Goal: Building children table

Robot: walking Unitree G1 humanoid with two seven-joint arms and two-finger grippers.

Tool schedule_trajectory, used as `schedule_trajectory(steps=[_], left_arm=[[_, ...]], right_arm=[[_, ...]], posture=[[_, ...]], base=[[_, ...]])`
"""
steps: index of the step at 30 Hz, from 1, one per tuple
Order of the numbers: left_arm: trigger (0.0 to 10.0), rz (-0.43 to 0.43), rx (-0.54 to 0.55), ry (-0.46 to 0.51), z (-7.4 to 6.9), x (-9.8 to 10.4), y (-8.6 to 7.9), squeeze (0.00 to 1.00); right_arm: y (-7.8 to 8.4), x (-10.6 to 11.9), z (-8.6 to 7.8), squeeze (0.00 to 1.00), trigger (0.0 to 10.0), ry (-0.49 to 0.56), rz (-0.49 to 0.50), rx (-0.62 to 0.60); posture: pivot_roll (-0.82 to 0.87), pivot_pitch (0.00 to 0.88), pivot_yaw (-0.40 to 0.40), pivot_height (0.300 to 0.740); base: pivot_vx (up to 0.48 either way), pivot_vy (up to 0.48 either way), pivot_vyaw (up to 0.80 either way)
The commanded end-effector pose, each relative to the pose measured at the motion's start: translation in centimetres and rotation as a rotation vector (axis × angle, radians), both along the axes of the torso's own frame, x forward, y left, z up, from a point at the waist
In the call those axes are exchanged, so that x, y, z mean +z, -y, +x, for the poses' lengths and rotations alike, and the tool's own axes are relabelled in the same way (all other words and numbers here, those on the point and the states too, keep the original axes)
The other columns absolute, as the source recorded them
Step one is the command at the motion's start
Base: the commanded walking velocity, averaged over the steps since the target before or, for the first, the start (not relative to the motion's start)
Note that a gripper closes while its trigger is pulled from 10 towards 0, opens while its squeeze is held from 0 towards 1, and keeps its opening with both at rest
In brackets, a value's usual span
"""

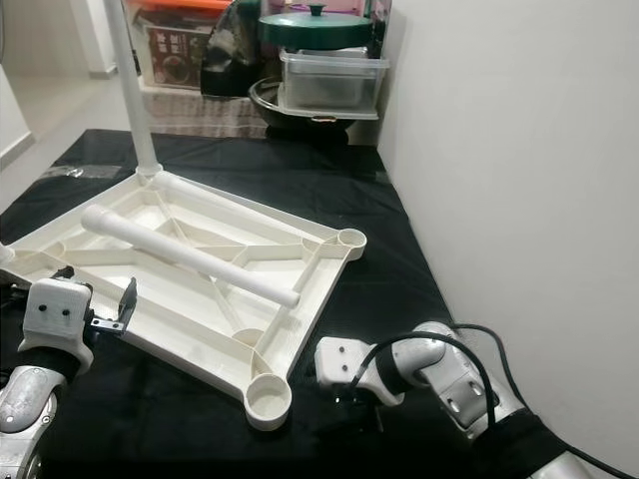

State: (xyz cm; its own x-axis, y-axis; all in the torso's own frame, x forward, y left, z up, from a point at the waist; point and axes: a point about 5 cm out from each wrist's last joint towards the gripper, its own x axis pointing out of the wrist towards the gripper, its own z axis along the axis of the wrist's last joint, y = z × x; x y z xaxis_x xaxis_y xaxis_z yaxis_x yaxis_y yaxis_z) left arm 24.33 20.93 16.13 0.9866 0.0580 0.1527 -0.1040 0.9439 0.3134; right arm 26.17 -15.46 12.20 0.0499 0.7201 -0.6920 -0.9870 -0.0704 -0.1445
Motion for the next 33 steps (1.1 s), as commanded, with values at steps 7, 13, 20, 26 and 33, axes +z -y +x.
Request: schedule_trajectory(steps=[7,13,20,26,33], left_arm=[[10.0,0.008,-0.003,-0.004,0.1,-0.2,-0.1,0.00],[10.0,0.006,-0.004,-0.001,0.2,-0.2,0.0,0.00],[10.0,0.006,-0.001,0.004,0.3,-0.1,0.0,0.00],[10.0,0.011,0.022,0.012,0.1,0.1,-0.5,0.00],[10.0,0.007,0.037,0.013,-0.1,0.1,-0.6,0.00]], right_arm=[[-0.8,-0.8,-0.7,0.00,10.0,-0.023,0.002,0.052],[-3.2,-0.3,-0.1,0.00,10.0,0.021,0.088,0.040],[-5.9,-0.5,0.4,0.00,10.0,0.031,0.130,0.062],[-7.4,-1.1,1.1,0.00,10.0,0.032,0.139,0.055],[-8.9,-1.0,1.5,0.00,10.0,0.038,0.171,0.052]], posture=[[0.06,0.000,-0.094,0.740],[0.06,0.000,-0.092,0.740],[0.07,0.000,-0.102,0.740],[0.09,0.000,-0.118,0.740],[0.10,0.000,-0.122,0.740]], base=[[0.000,0.000,0.00],[0.000,0.000,0.00],[0.000,0.000,0.00],[0.000,0.000,0.00],[0.000,0.000,0.00]])
